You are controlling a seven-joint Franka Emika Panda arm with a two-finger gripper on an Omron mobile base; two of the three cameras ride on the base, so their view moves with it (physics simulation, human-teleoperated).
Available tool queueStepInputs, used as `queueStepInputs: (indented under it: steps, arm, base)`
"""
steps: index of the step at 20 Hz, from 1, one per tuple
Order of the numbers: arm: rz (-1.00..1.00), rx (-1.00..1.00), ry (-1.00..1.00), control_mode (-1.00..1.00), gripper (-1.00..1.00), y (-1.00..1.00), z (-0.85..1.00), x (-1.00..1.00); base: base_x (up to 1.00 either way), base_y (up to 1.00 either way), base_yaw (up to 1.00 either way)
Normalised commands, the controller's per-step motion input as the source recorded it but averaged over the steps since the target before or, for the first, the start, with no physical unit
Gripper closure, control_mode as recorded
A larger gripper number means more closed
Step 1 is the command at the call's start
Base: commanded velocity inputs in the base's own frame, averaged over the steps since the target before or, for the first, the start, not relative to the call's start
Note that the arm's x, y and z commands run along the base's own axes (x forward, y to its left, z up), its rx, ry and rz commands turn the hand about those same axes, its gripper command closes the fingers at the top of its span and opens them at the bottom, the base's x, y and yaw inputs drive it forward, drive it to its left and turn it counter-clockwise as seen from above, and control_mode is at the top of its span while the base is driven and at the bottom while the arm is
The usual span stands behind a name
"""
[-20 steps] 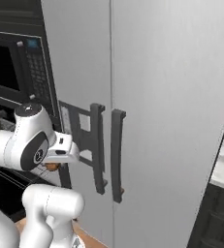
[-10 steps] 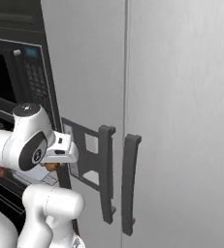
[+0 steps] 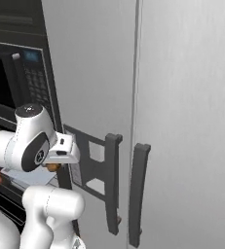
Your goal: Place the potato on the rack of the oven.
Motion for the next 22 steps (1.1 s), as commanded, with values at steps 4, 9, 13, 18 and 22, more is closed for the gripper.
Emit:
queueStepInputs:
  steps: [4,9,13,18,22]
  arm:
    - [0.0,0.0,0.0,1.0,1.0,0.0,0.0,0.0]
    - [-0.01,0.0,-0.02,-1.0,1.0,0.25,-0.13,0.06]
    - [-0.06,0.0,-0.12,-1.0,1.0,0.96,-0.49,0.02]
    - [-0.14,0.0,-0.17,-1.0,1.0,1.0,-0.64,0.09]
    - [-0.15,0.0,-0.09,-1.0,1.0,1.0,-0.95,0.4]
  base:
    - [0.16,0.75,-0.02]
    - [0.08,0.3,0.0]
    - [0.0,0.0,0.0]
    - [0.0,0.0,0.0]
    - [0.0,0.0,0.0]
